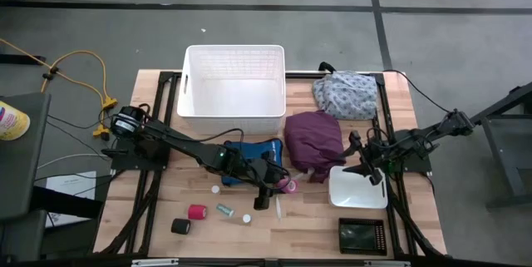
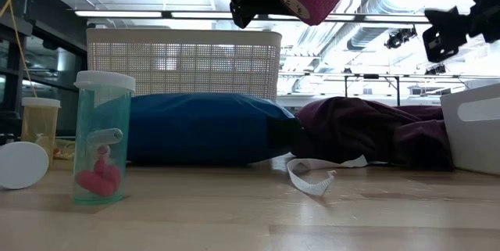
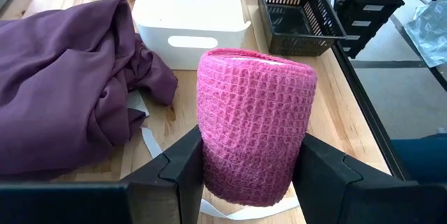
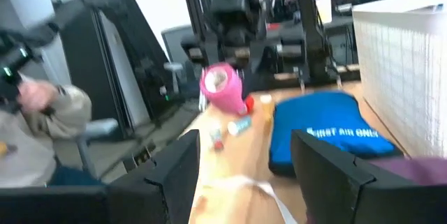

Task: Pick & Place Medicine items
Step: Put the pink bandage into the white bin

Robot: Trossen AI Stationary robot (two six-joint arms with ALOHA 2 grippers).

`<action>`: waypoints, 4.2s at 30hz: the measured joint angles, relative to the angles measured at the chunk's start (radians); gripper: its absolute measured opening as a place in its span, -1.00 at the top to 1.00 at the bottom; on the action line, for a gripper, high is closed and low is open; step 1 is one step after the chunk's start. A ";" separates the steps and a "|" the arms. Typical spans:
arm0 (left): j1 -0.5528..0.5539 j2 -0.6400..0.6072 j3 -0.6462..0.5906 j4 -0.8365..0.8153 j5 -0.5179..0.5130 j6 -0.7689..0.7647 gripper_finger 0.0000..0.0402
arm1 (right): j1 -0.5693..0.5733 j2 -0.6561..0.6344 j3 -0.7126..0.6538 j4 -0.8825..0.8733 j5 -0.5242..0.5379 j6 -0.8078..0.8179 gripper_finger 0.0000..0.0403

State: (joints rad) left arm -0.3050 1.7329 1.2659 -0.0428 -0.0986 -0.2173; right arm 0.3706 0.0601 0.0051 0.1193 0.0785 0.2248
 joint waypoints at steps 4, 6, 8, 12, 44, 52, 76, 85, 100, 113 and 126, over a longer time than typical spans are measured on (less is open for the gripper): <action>0.000 0.000 0.000 0.000 0.000 0.000 0.17 | 0.000 0.001 0.000 0.075 -0.002 0.015 -0.05; 0.000 0.000 0.000 0.000 0.000 0.000 0.17 | 0.001 0.011 0.000 0.108 -0.002 0.015 -0.05; 0.000 0.000 0.000 0.000 0.000 0.000 0.17 | 0.005 0.031 0.000 0.149 -0.004 0.015 -0.05; 0.000 0.000 0.000 0.000 0.000 0.000 0.17 | 0.023 0.100 0.000 0.285 -0.019 0.017 -0.05; 0.000 0.000 0.000 -0.002 0.000 0.001 0.17 | 0.360 1.101 0.711 0.285 0.064 -0.200 -0.05; 0.000 0.000 0.000 -0.003 0.000 0.000 0.17 | 0.420 1.226 0.797 0.270 0.277 -0.204 -0.05; 0.000 0.000 0.000 -0.002 -0.004 0.000 0.17 | 0.328 1.323 0.800 0.115 0.547 -0.143 -0.05; 0.003 0.000 0.000 0.020 -0.011 -0.043 0.17 | 0.294 1.323 0.800 0.059 0.546 -0.141 -0.05; 0.012 0.000 0.000 0.090 -0.011 -0.087 0.17 | 0.281 1.323 0.800 0.046 0.541 -0.141 -0.05; 0.021 0.000 0.000 0.104 -0.011 -0.173 0.17 | 0.276 1.323 0.800 0.047 0.541 -0.139 -0.05; 0.022 0.000 0.000 0.103 -0.015 -0.218 0.17 | 0.225 1.322 0.801 0.048 0.466 -0.063 -0.05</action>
State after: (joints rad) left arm -0.2832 1.7325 1.2655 0.0597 -0.1136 -0.4355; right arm 0.5953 1.3823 0.8062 0.1677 0.5446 0.1616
